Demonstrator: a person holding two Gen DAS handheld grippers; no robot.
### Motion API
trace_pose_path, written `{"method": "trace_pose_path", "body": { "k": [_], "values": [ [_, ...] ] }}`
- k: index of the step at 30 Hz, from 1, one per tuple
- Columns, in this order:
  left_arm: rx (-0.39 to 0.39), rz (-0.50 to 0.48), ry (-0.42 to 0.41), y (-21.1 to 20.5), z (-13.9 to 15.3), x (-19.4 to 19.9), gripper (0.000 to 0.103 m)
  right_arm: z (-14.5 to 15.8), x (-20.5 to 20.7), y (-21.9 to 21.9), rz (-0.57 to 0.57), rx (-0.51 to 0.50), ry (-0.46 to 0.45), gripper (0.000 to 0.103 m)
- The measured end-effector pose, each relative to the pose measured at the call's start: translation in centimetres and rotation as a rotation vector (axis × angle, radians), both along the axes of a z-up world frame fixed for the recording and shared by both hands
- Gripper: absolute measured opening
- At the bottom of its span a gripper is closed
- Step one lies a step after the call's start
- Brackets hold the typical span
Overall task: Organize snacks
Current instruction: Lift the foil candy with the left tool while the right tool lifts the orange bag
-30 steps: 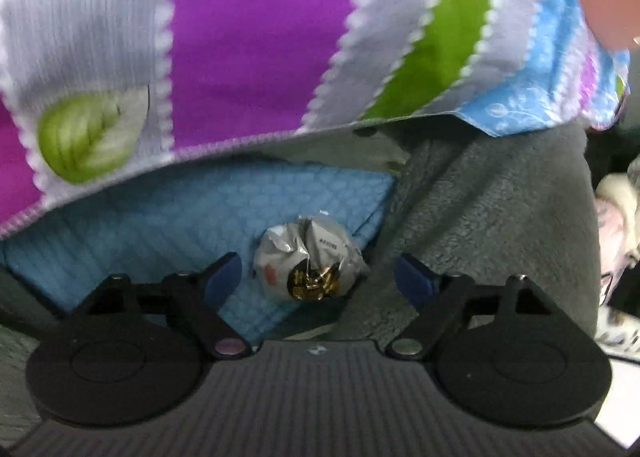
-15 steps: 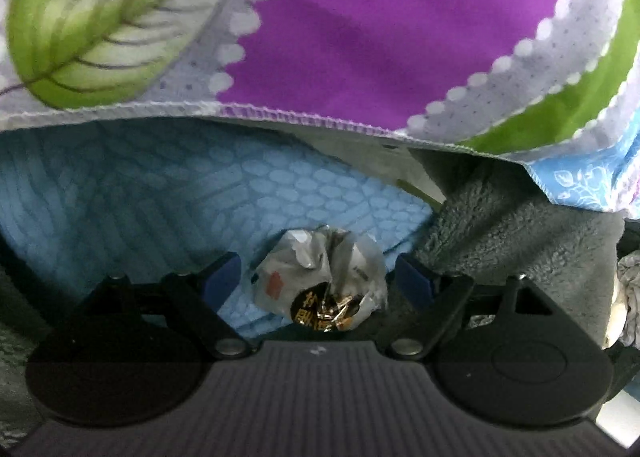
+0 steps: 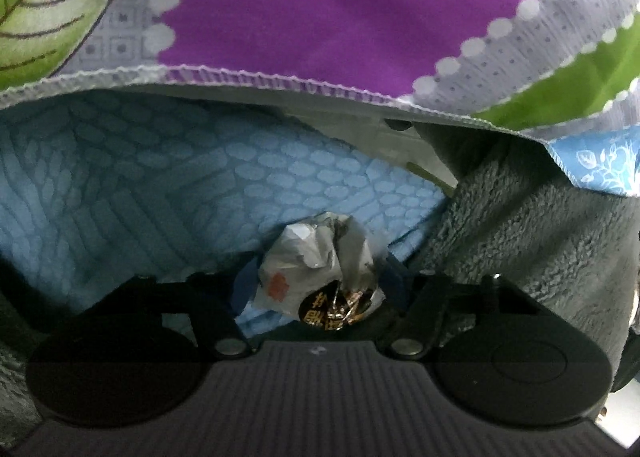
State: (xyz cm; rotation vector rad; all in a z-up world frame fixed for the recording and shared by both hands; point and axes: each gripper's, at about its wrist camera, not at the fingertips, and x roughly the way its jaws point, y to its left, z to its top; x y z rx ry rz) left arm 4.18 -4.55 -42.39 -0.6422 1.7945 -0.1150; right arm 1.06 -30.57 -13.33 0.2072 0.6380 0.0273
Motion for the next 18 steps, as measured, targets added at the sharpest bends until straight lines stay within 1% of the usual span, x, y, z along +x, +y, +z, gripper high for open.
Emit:
{"method": "trace_pose_path", "body": {
  "k": [2, 7, 10, 13, 18],
  "values": [
    [-0.003, -0.002, -0.001, 0.0, 0.0, -0.1, 0.063, 0.1, 0.0, 0.2, 0.002, -0.001, -0.003, 0.058],
    [0.001, -0.040, -0.041, -0.1, 1.3, 0.0, 0.060, 0.3, -0.2, 0.5, 0.005, -0.004, -0.007, 0.058],
    [0.009, -0.093, -0.080, -0.4, 2.6, 0.0, 0.060, 0.4, -0.2, 0.6, 0.014, -0.006, -0.007, 0.058],
    [0.025, -0.158, -0.135, -0.7, 4.3, -0.2, 0.060, 0.5, -0.2, 1.0, 0.022, -0.007, -0.012, 0.058],
    [0.058, -0.241, -0.264, -0.9, 7.9, -0.4, 0.060, 0.9, -0.3, 1.7, 0.033, -0.012, -0.025, 0.058]
  ]
}}
